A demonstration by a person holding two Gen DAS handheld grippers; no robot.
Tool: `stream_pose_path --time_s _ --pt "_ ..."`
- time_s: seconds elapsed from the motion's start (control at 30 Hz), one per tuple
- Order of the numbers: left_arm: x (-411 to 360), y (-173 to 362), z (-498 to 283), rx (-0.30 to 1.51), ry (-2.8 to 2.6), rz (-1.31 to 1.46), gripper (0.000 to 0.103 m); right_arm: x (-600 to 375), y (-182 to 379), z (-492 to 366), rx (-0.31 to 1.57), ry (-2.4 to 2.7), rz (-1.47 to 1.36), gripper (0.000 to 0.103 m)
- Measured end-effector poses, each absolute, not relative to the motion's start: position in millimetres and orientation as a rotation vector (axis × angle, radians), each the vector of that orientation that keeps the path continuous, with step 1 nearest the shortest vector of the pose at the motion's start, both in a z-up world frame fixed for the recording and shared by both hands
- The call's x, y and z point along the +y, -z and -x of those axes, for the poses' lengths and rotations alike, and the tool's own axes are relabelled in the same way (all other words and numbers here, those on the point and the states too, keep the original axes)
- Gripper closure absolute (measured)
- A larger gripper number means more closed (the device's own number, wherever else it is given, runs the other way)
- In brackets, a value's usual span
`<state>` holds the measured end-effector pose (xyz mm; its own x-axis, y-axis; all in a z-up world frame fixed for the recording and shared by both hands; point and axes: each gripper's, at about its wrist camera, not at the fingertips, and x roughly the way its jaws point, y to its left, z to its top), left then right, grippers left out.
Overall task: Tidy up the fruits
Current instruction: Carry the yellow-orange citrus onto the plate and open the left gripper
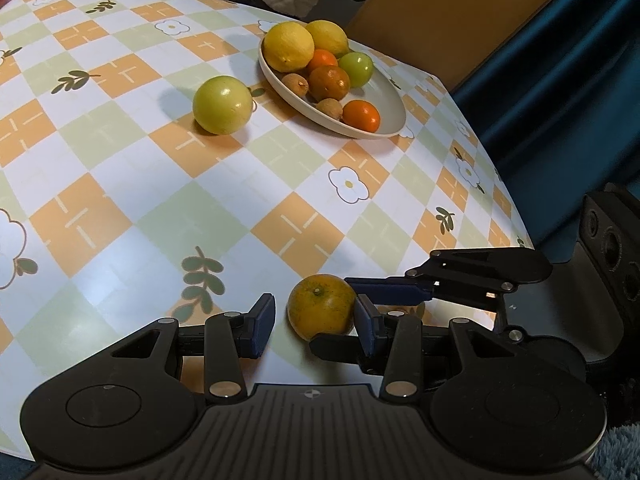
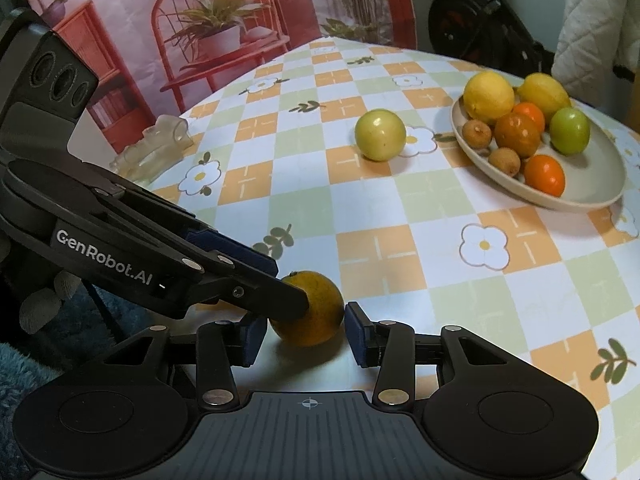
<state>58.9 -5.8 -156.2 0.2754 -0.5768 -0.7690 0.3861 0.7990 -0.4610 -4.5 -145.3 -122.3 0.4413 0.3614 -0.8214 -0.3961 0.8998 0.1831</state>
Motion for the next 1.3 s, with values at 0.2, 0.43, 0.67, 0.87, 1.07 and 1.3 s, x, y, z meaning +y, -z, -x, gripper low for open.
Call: stream_pose_path --time_s 0.2,0.43,0.67,0.87,1.07,1.3 --pt "-6.0 156.9 -60.7 1.103 0.66 0.222 0.066 -148.7 124.8 4.0 1.004 -0.461 0.005 0.064" --pt "-17.3 146.2 -73.3 1.046 0.648 0.23 0.067 -155.2 116.2 -3.6 0.945 -0.402 0.006 0.064" --pt "-44.4 133.2 -102.4 0.994 0.669 0.25 0.067 -178.6 102.4 -24.4 0.885 -0.314 0.018 0.064" --pt "-71.5 117.6 -127.7 0.94 0.701 0.255 0.067 -205.6 88.0 -45.5 0.821 -0.251 0.04 0.064" --pt "-96.5 107.5 -153.0 0.907 0.716 0.264 0.067 -229.2 75.4 -67.5 0.784 -0.217 0.054 0.064" --pt "-121.6 105.1 -184.6 0.89 0.712 0.247 0.067 -251.2 69.7 -92.2 0.761 -0.191 0.075 0.064"
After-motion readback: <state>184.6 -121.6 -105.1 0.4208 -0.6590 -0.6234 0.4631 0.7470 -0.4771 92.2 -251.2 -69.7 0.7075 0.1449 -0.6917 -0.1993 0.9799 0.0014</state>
